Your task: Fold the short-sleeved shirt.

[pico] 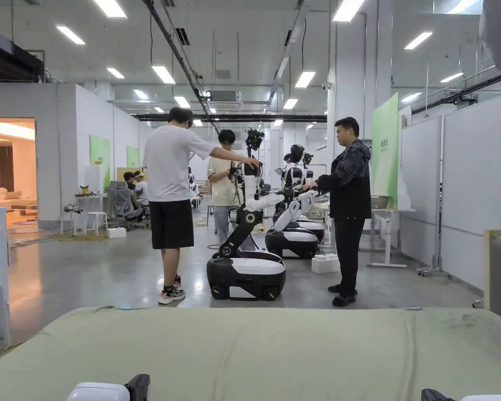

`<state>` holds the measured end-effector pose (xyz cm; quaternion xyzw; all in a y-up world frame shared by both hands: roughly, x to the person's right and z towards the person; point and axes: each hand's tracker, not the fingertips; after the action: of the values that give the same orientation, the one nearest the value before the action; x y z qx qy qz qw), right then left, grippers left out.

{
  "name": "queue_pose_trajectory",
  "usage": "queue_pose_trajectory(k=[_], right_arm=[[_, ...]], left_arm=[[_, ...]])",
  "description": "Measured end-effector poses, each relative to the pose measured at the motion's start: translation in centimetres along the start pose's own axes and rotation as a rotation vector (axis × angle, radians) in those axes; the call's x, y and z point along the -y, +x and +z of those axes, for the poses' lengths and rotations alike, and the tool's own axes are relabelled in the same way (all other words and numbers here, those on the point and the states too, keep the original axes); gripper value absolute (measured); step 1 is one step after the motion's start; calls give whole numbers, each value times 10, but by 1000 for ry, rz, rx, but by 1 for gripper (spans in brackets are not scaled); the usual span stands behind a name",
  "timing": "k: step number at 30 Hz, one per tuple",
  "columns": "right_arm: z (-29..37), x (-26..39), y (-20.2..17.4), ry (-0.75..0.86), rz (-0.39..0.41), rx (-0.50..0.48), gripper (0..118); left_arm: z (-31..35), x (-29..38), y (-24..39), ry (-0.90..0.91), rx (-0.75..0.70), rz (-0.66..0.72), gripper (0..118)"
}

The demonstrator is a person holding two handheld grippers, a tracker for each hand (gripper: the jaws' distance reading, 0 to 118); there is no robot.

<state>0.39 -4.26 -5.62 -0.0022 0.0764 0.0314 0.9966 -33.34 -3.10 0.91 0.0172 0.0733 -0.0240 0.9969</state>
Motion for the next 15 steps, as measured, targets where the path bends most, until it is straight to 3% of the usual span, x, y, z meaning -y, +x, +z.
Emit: queue_pose_trajectory(k=[5, 6, 7, 8, 9, 10, 11, 12, 15], right_arm=[[3, 1, -2, -12, 9, -8, 3], [3, 1, -3, -16, 21, -10, 3], [4, 2, -4, -16, 30, -12, 4], [5, 2, -5, -14, 33, -14, 16], [5, 2, -5, -14, 34, -17, 33], [5, 1, -6, -13, 36, -18, 59], [5, 1, -7, -14, 40, -18, 103], [2, 1, -9, -18, 42, -13, 118], [5, 4, -8, 15, 34, 0, 118]], left_arm=[[3, 0, 0, 14, -20, -14, 0], [5, 0, 0, 19, -24, -12, 2], [5, 1, -1, 24, -25, -3, 14], [6, 1, -2, 29, -20, 11, 49], [5, 1, -3, 27, -13, 22, 90], [4, 1, -3, 15, -9, 32, 117], [1, 1, -3, -12, -10, 35, 118], [1, 2, -4, -7, -10, 38, 118], [0, -1, 3, 8, -15, 20, 118]])
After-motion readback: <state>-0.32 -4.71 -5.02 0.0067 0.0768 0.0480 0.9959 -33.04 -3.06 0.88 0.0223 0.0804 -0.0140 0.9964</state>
